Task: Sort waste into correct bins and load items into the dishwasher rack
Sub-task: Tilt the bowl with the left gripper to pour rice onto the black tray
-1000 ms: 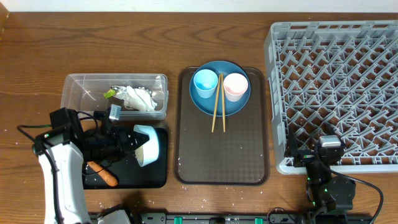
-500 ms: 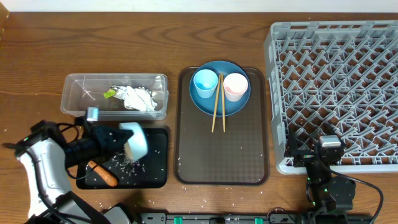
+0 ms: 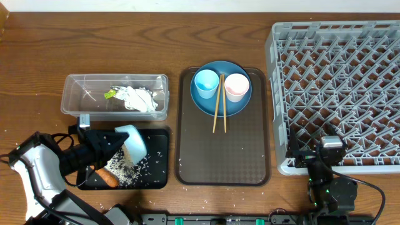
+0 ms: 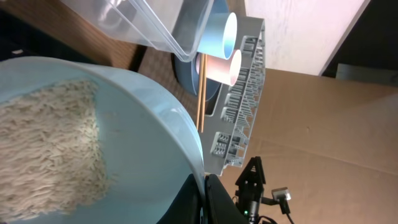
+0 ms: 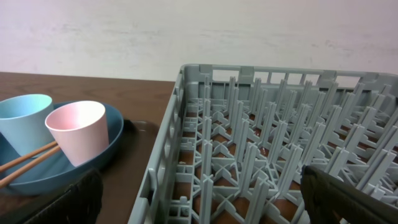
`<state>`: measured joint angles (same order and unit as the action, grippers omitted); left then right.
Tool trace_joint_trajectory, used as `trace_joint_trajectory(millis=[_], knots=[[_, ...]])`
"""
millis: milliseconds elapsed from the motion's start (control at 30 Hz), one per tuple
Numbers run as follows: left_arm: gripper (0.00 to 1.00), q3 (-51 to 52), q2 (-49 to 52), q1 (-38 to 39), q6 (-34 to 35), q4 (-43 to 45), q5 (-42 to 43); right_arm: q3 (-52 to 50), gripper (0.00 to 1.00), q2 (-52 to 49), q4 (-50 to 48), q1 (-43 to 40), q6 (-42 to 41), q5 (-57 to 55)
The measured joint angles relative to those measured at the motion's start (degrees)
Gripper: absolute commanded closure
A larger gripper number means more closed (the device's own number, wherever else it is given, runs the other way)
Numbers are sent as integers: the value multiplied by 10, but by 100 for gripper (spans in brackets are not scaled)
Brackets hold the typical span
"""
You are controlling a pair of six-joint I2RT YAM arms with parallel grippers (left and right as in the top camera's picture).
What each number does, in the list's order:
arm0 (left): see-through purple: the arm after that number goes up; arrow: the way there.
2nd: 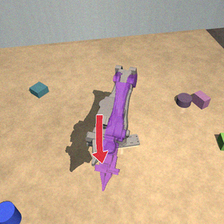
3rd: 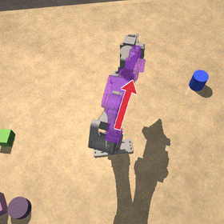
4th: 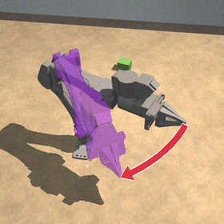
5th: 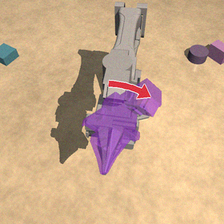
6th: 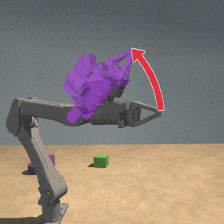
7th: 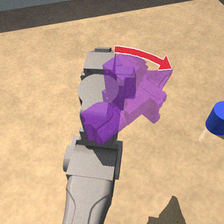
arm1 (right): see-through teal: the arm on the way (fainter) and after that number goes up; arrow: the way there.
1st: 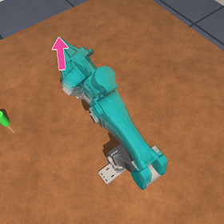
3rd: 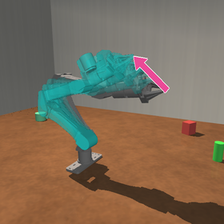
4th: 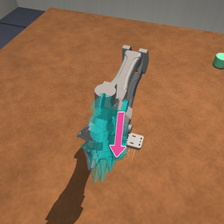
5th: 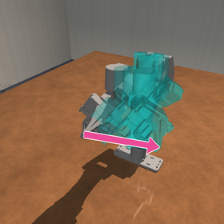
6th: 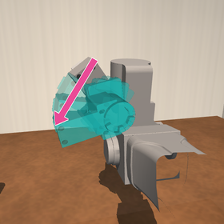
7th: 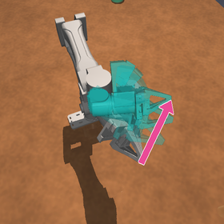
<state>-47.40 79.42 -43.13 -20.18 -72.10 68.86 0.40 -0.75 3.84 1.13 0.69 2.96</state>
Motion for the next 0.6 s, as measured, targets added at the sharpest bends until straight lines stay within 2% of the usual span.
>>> trace_joint_trajectory(millis=[600], knots=[[94,0,0,0,-63,-56,26,0,1,0,0,0,0,0]])
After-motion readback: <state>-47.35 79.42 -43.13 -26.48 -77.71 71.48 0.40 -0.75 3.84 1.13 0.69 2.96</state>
